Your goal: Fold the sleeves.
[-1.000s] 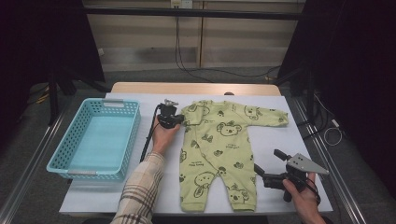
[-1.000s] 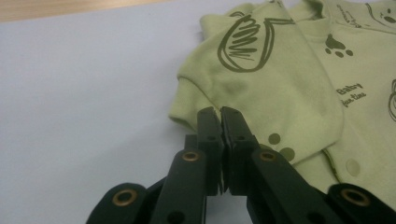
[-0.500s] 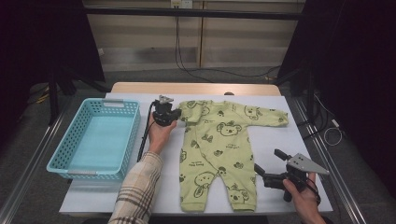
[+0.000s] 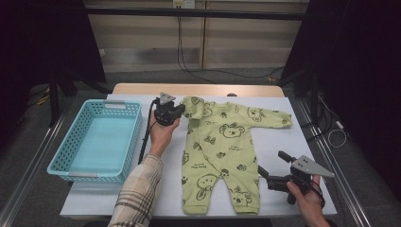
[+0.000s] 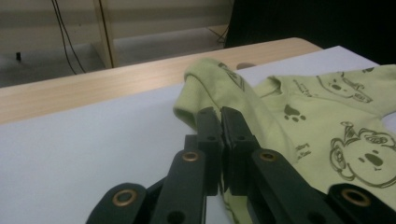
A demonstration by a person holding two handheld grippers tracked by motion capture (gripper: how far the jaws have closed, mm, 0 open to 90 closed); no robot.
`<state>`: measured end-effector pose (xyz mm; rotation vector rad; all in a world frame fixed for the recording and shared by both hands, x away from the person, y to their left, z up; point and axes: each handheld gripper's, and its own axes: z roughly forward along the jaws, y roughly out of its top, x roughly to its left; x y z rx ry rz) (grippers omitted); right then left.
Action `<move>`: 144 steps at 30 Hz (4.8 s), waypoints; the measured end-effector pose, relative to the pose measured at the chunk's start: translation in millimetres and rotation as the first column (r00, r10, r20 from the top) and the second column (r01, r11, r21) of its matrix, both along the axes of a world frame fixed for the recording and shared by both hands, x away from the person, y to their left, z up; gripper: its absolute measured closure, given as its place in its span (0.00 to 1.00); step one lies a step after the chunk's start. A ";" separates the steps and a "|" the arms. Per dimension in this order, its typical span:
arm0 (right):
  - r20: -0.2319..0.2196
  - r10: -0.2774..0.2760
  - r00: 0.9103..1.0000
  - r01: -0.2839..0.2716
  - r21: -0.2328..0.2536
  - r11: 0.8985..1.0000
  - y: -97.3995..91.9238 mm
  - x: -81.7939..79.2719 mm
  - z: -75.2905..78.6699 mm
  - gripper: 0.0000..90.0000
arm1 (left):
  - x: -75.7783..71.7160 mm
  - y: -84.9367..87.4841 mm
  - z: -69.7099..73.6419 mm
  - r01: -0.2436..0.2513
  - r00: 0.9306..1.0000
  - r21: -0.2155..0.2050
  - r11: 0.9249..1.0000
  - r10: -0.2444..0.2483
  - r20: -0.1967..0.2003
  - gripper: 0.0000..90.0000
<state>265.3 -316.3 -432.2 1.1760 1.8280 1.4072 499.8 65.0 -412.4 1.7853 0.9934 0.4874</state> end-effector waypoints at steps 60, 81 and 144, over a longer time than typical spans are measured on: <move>0.004 0.014 1.000 -0.014 0.001 1.000 1.0 0.4 0.6 0.01 | -12.1 -82.2 -7.0 0.178 0.984 0.042 0.983 -0.177 -0.009 0.97; 0.004 0.017 1.000 -0.017 -0.009 1.000 1.0 1.0 0.1 0.01 | -14.4 -108.1 -22.1 0.226 0.974 0.056 0.973 -0.223 -0.047 0.96; 0.022 0.012 1.000 -0.012 -0.023 1.000 -5.1 16.0 3.2 0.02 | -90.4 -7.2 19.9 0.100 0.989 0.018 0.995 -0.102 0.104 0.04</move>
